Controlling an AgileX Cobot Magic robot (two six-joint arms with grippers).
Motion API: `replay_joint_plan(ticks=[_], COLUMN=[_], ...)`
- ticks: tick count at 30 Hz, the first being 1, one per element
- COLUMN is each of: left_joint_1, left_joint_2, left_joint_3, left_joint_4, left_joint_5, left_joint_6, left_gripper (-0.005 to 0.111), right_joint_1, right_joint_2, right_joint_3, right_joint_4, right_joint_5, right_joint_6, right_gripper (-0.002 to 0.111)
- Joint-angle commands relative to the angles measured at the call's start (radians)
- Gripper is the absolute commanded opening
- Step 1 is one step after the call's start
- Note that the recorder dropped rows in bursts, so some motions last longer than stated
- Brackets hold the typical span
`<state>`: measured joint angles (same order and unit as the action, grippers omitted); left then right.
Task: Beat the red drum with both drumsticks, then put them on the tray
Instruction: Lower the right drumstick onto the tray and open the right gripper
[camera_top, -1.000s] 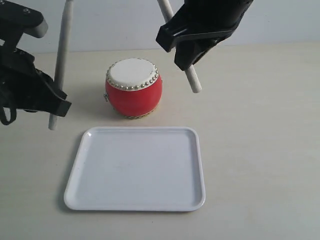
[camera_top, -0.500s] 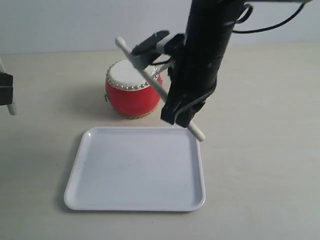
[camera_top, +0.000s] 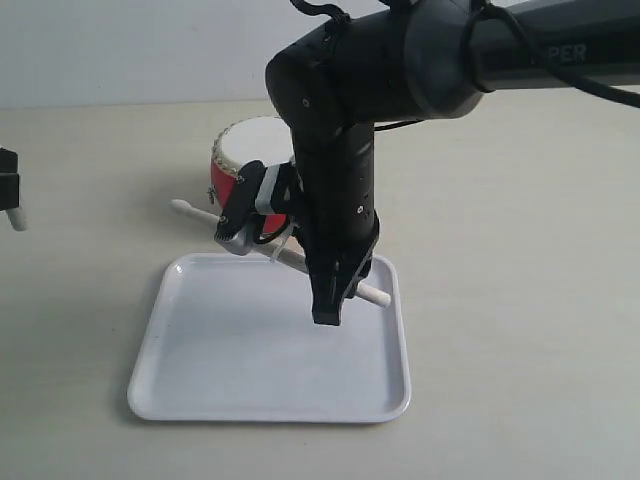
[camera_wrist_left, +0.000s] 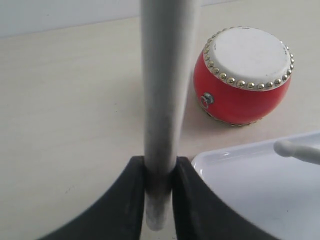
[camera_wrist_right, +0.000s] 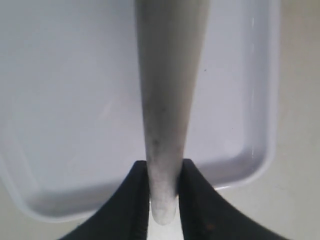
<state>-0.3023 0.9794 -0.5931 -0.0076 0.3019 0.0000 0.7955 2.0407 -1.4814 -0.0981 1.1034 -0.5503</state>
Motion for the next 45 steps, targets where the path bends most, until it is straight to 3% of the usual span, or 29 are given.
replay_joint_plan(ticks=[1,45], left_joint_1=[0.002,0.002], left_joint_2=[-0.006,-0.006], left_joint_3=[0.006,0.008], left_joint_4=[-0.005,-0.005], left_joint_5=[-0.016,-0.007], left_joint_6=[-0.009,-0.009], left_gripper=[0.0,0.0], right_joint_1=[0.002,0.002], right_joint_2=[-0.002,0.068], right_joint_3=[-0.003,-0.001], right_joint_4=[-0.01,-0.016], right_joint_5=[-0.052,-0.12], right_joint_6=[-0.026,-0.023], right_gripper=[0.0,0.0])
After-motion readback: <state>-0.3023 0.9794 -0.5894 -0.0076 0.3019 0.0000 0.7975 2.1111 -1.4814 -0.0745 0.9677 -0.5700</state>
